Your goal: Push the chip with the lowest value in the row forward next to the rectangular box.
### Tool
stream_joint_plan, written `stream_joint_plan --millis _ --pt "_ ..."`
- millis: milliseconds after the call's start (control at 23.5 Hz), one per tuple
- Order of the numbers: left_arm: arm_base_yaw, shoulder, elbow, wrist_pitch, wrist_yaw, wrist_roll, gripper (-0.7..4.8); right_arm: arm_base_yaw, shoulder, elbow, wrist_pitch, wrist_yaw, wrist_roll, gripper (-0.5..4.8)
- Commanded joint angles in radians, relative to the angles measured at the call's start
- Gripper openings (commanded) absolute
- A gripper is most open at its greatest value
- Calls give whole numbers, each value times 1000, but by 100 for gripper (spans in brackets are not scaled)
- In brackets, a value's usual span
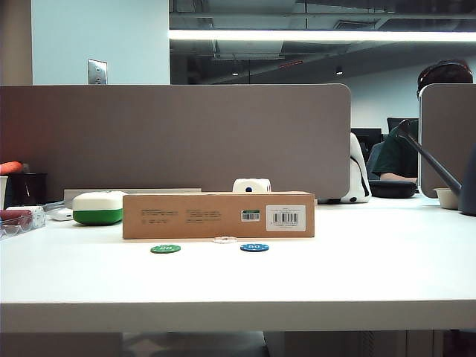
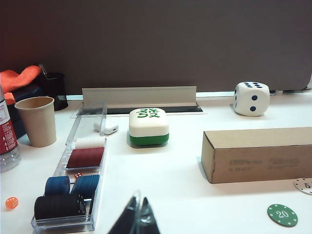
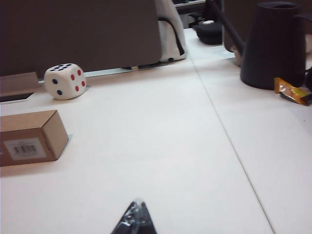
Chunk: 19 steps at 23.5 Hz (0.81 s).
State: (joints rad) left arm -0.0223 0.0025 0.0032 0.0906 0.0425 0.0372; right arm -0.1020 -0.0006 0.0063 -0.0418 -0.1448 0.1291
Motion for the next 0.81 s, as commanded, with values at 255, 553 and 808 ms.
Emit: stream_joint_plan --millis 255,553,808 --pt "-2 0 4 8 3 8 -5 109 -1 -5 16 101 -11 -6" --pt "-2 0 4 8 4 8 -5 113 -1 -5 16 102 -18 -6" --pt "-2 0 4 8 3 8 -5 113 -1 -5 17 102 -18 -6"
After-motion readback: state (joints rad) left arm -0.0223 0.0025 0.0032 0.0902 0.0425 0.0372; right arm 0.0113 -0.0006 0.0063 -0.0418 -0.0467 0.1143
